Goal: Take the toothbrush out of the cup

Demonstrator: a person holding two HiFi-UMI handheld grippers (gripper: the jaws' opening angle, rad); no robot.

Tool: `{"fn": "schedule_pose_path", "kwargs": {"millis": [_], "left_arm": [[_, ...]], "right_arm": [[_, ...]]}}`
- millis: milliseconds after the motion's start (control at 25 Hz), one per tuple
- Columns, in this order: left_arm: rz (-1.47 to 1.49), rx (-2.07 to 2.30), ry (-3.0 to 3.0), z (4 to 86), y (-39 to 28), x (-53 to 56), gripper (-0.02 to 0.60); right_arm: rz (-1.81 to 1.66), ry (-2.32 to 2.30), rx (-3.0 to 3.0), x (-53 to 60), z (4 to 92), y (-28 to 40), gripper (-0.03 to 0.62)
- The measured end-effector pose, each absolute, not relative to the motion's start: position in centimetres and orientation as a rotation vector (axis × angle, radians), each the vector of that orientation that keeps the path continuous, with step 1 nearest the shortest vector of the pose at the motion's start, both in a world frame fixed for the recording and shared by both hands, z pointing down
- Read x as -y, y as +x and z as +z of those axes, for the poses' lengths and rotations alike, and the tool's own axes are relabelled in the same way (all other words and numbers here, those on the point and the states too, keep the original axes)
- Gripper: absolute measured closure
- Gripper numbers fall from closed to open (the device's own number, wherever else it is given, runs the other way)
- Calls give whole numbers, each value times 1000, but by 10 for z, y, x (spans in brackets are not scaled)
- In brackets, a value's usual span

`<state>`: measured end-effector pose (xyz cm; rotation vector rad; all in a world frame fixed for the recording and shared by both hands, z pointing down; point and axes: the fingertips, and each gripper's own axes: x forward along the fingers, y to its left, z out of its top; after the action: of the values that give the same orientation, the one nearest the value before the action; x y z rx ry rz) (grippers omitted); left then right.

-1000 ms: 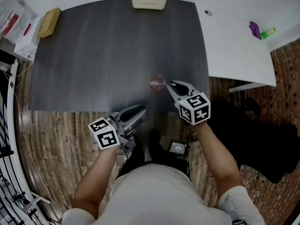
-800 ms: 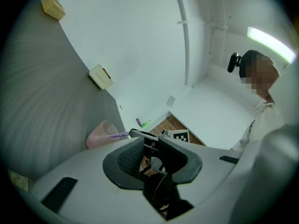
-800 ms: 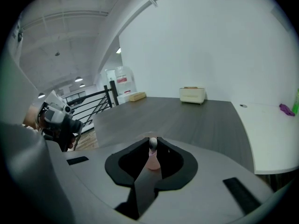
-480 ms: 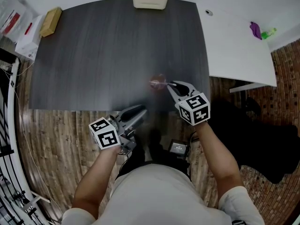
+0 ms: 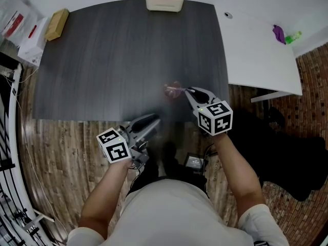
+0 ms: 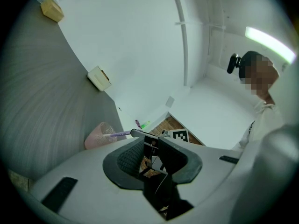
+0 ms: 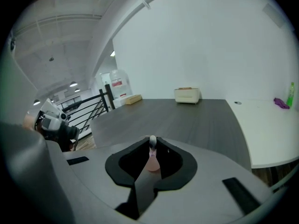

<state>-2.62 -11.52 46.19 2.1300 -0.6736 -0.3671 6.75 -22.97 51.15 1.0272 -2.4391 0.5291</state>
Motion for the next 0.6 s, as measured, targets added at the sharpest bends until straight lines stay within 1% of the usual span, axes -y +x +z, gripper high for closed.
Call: {"fn": "schedule_pose_path", "kwargs": {"millis": [360,600], "left_arm": [[-409,674,2141,450,-30,111,502],[-426,686,2145,445,-35,108,502]], "right_arm": [[716,1162,2457,224,495,80,542],[793,1168,2476,214,488,84,542]]}}
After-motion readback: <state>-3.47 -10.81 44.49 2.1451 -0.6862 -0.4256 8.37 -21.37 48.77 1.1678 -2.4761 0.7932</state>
